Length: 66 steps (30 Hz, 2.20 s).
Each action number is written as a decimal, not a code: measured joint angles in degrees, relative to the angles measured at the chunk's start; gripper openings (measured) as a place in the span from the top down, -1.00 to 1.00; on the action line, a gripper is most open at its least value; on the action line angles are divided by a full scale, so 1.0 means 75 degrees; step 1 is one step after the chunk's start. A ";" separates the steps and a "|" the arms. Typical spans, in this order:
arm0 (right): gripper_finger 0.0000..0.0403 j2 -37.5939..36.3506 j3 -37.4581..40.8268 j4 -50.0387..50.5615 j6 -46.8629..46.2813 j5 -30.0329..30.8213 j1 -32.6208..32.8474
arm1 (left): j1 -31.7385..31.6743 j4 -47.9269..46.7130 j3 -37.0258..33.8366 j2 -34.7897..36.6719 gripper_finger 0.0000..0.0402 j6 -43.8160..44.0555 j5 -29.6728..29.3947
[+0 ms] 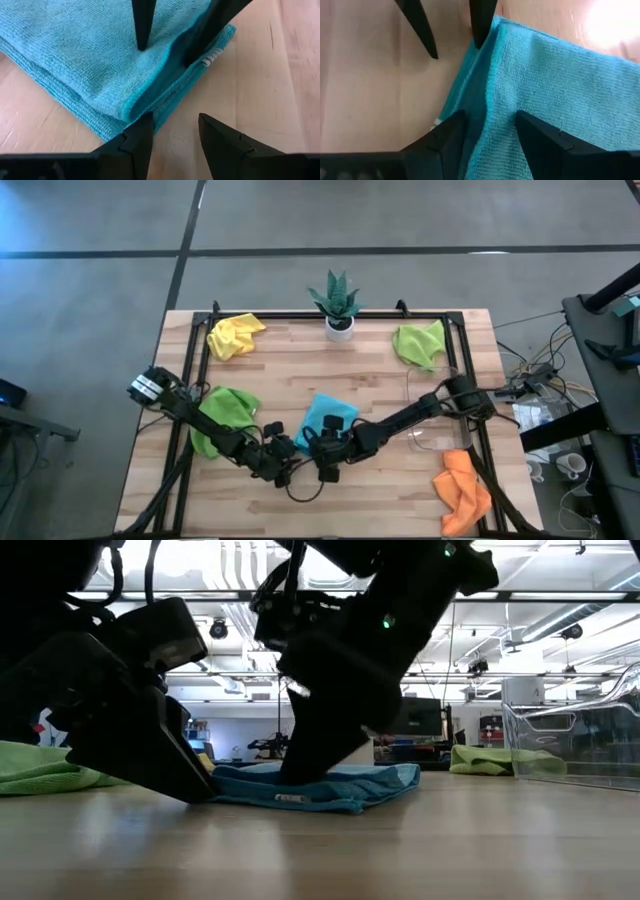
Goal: Fold microfiber towels
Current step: Fold the blue towel on the table
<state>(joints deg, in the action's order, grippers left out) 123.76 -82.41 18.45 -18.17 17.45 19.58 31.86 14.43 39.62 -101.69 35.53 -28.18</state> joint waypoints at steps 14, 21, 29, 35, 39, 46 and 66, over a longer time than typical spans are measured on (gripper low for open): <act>0.68 -0.0033 -0.0017 -0.0096 -0.0365 0.0023 -0.0073 | 0.0003 0.0080 -0.0030 -0.0003 0.28 0.0014 0.0064; 0.87 -0.0153 -0.0017 -0.0079 -0.0459 0.0021 -0.0146 | 0.0003 0.0112 -0.0038 -0.0015 0.28 0.0012 0.0082; 0.93 -0.0574 -0.0197 0.0134 -0.0496 0.0010 -0.0168 | 0.0003 0.0112 -0.0044 -0.0017 0.28 0.0009 0.0087; 0.94 -0.0457 -0.0294 0.0098 -0.0583 -0.0689 -0.0168 | 0.0003 0.0135 -0.0047 -0.0017 0.28 0.0006 0.0090; 0.94 -0.0236 -0.0253 0.0024 -0.0637 -0.0717 -0.0165 | 0.0003 0.0162 -0.0044 -0.0023 0.28 -0.0018 0.0105; 0.69 -0.0134 -0.0294 -0.0103 -0.0945 -0.0759 -0.0165 | 0.0003 0.0211 -0.0049 0.0000 0.28 -0.0047 0.0131; 0.04 -0.1577 0.0761 0.0590 -0.0649 0.0557 -0.0347 | 0.0282 -0.1439 -0.0088 0.3030 0.28 0.0002 0.2514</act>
<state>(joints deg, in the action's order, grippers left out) 111.93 -76.71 22.87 -23.04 21.63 16.98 33.97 3.64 38.96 -78.96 35.55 -9.33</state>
